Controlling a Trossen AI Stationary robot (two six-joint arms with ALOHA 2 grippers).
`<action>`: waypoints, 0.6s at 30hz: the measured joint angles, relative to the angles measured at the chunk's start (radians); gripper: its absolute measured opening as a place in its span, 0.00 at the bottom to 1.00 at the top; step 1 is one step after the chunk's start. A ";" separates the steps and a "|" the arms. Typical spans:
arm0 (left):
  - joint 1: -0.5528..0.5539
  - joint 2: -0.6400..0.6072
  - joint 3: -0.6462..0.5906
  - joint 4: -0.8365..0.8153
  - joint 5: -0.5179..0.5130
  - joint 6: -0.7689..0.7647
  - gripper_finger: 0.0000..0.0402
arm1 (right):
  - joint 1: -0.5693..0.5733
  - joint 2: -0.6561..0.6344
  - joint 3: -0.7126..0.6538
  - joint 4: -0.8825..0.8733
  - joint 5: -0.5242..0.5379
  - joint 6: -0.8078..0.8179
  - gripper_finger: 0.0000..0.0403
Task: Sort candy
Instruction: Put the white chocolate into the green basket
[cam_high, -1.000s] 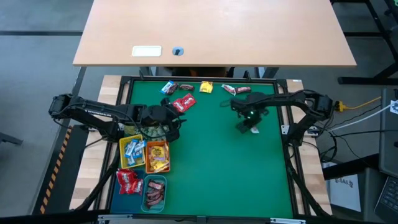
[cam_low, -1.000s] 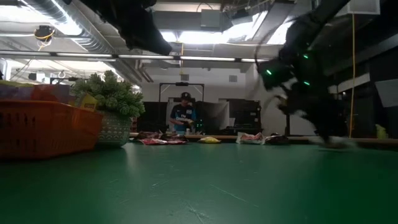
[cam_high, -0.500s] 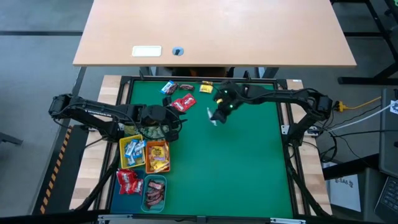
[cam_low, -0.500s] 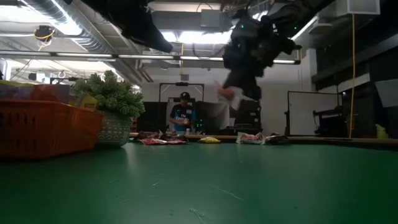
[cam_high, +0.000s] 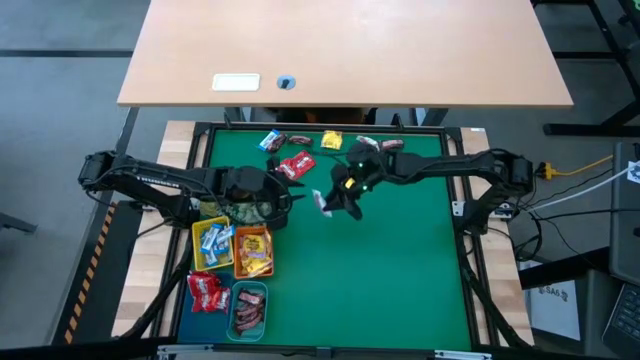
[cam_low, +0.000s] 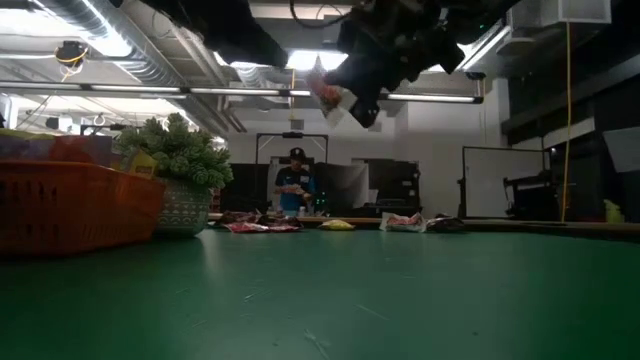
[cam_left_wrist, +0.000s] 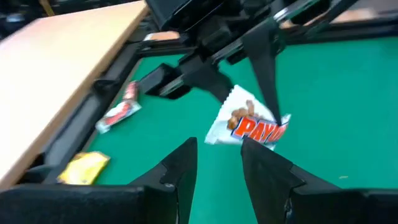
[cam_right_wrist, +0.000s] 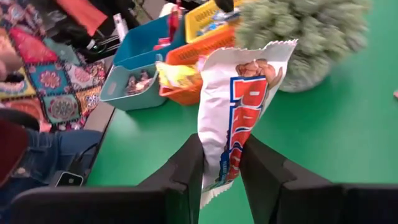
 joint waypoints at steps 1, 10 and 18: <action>0.000 0.000 0.000 0.008 0.029 -0.010 0.30 | 0.011 0.000 0.000 0.007 0.001 -0.012 0.23; 0.000 0.016 0.000 0.104 0.197 -0.021 0.30 | 0.084 0.000 0.000 0.041 0.080 -0.154 0.23; -0.002 0.085 0.000 0.143 0.291 -0.021 0.30 | 0.105 0.000 0.000 0.115 0.097 -0.209 0.23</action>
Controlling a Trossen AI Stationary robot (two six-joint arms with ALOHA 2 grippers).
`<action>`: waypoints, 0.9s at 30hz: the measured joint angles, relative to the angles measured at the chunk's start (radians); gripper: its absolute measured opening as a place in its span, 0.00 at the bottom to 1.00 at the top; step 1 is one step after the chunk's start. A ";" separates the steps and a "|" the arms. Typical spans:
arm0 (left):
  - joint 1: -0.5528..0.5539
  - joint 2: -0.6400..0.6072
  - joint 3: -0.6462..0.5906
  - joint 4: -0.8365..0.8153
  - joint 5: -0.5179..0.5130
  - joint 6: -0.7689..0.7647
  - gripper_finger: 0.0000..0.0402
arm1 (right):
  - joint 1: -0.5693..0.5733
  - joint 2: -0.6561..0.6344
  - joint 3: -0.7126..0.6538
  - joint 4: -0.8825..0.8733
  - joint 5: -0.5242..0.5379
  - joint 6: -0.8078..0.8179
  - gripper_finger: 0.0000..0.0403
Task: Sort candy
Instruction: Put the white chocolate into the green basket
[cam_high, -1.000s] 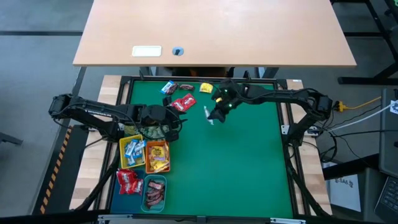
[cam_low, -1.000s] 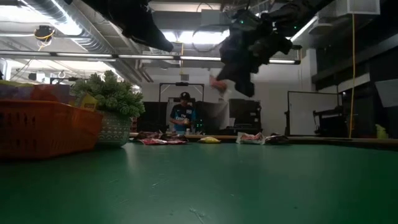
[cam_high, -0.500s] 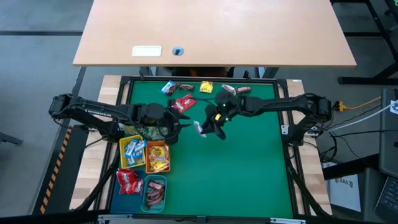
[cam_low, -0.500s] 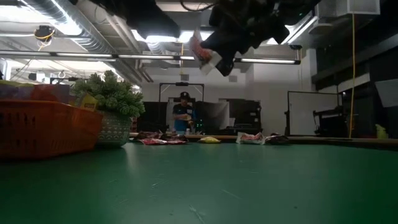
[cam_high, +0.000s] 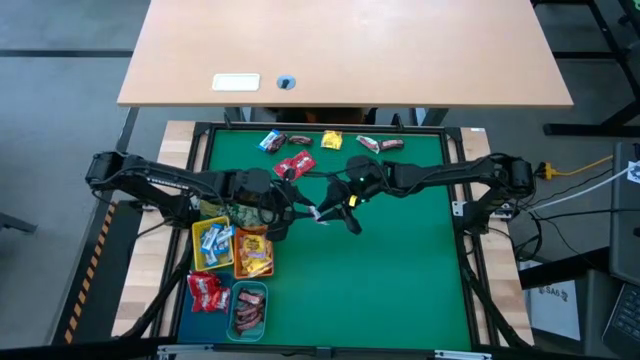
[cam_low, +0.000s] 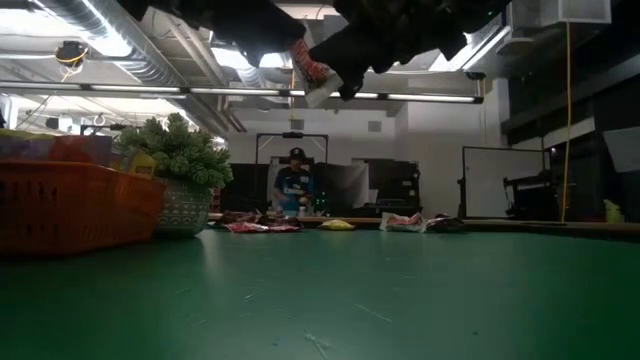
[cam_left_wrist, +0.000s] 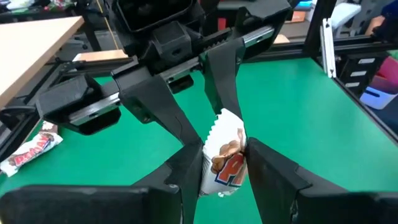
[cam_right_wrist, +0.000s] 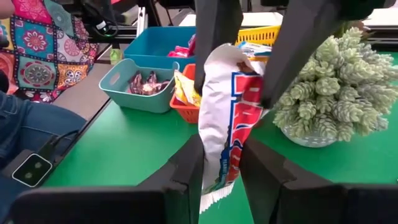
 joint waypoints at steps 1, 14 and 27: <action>0.000 0.003 0.000 -0.001 -0.002 0.000 0.30 | -0.001 0.000 0.000 -0.001 0.000 -0.001 0.23; 0.000 0.010 0.001 -0.001 -0.002 0.000 0.29 | -0.003 0.000 0.000 -0.002 0.014 -0.002 0.23; 0.000 0.010 0.001 -0.001 -0.002 0.000 0.04 | -0.003 0.000 0.000 -0.002 0.032 -0.003 0.28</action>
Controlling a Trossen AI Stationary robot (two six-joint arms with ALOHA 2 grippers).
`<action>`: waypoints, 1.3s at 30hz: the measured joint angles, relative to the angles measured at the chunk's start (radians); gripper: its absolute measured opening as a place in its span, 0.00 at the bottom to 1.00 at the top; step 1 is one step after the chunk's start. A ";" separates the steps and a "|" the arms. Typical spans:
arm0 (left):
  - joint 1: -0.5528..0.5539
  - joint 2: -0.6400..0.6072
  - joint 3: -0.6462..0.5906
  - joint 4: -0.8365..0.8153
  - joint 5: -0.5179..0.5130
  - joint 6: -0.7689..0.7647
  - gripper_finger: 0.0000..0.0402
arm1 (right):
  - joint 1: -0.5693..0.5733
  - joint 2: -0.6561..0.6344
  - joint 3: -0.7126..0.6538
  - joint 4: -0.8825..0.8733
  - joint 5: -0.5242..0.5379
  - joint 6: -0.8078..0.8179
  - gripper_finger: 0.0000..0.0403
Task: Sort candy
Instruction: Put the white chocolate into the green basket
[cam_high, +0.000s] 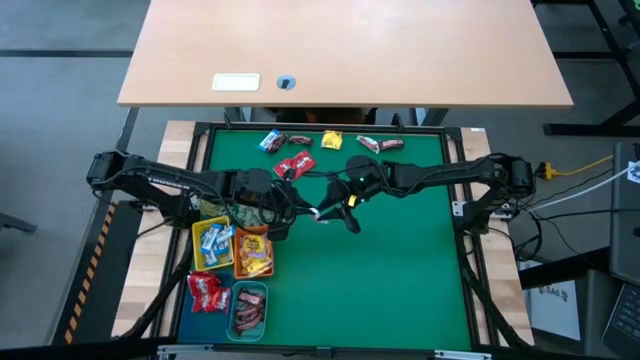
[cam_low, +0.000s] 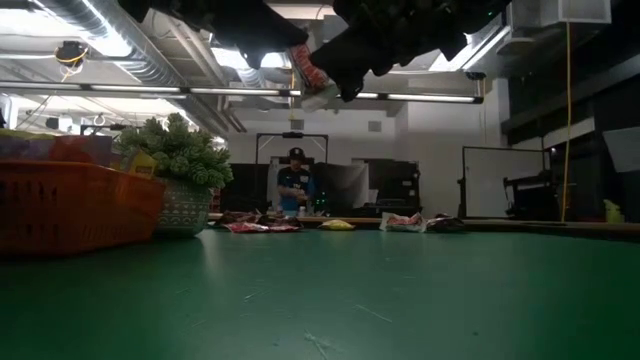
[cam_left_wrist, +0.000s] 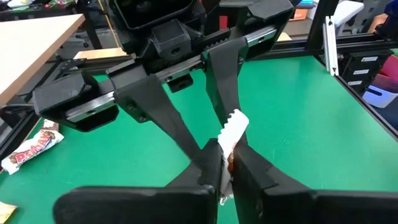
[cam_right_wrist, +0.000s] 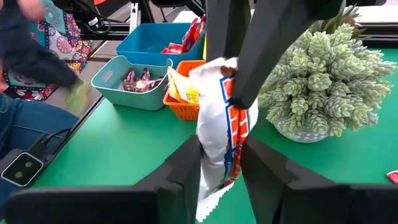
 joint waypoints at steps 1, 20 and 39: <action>0.000 0.000 0.000 0.000 0.000 0.000 0.04 | 0.000 0.000 0.000 0.001 0.003 0.001 0.30; -0.002 -0.105 -0.002 -0.279 0.326 -0.280 0.02 | -0.012 -0.003 0.002 -0.004 0.143 0.002 0.69; -0.377 -0.102 -0.001 -0.525 0.512 -0.949 0.08 | -0.010 -0.002 0.001 -0.036 0.185 0.001 0.70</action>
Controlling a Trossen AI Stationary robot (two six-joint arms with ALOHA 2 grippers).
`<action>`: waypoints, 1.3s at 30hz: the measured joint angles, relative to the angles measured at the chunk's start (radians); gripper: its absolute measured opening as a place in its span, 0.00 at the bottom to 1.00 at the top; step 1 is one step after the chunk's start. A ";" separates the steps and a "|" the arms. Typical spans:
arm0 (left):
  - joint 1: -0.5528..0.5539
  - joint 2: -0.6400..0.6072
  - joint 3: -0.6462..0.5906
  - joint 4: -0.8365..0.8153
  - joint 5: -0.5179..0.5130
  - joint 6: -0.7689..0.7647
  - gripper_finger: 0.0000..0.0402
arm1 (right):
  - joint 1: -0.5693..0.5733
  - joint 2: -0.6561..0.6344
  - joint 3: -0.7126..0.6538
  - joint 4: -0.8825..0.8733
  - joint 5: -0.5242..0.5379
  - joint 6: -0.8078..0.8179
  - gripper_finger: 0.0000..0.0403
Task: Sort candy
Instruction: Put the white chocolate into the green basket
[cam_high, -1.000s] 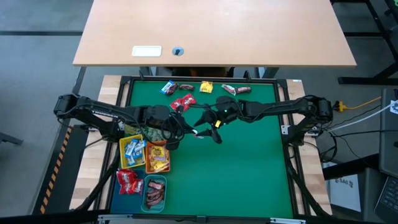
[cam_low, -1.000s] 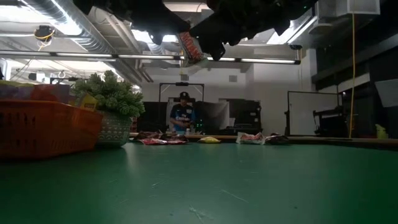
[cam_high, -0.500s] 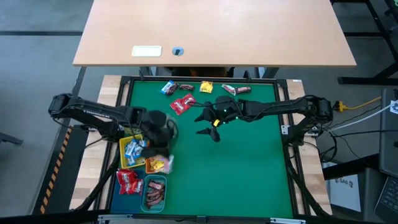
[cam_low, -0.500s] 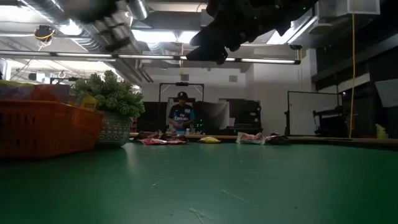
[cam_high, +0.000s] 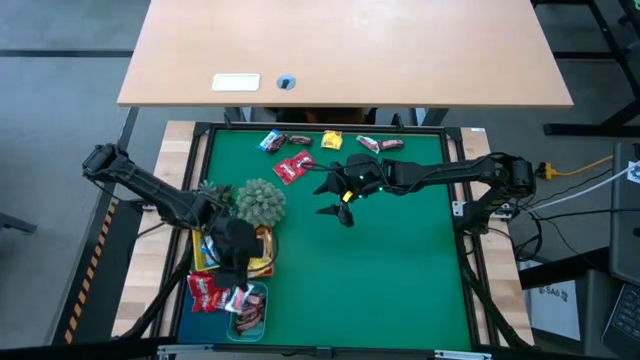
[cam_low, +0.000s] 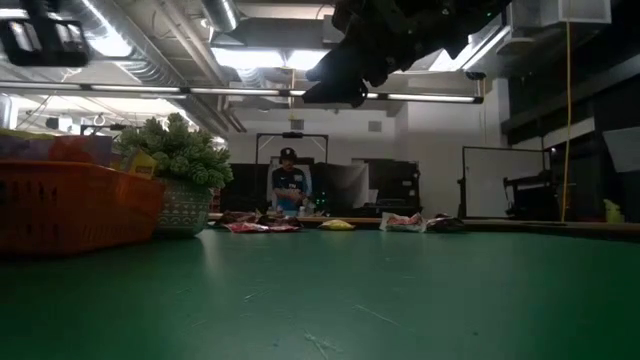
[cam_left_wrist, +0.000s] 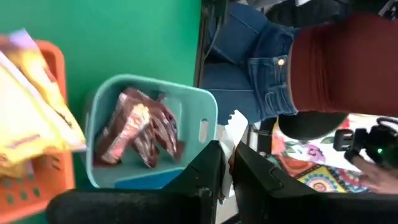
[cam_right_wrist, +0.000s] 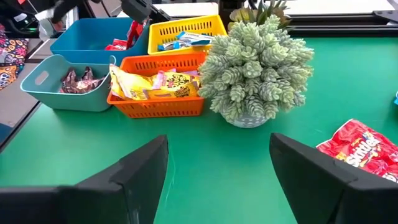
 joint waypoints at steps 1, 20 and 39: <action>-0.016 0.000 0.000 0.001 -0.012 -0.024 0.08 | 0.000 0.000 0.000 0.000 0.000 0.000 0.70; -0.120 0.000 0.000 -0.152 -0.265 -0.258 0.09 | 0.000 0.000 -0.001 0.001 0.000 0.000 0.70; -0.147 0.061 0.001 -0.146 -0.285 -0.353 0.33 | -0.004 0.000 -0.001 0.000 0.088 -0.028 0.70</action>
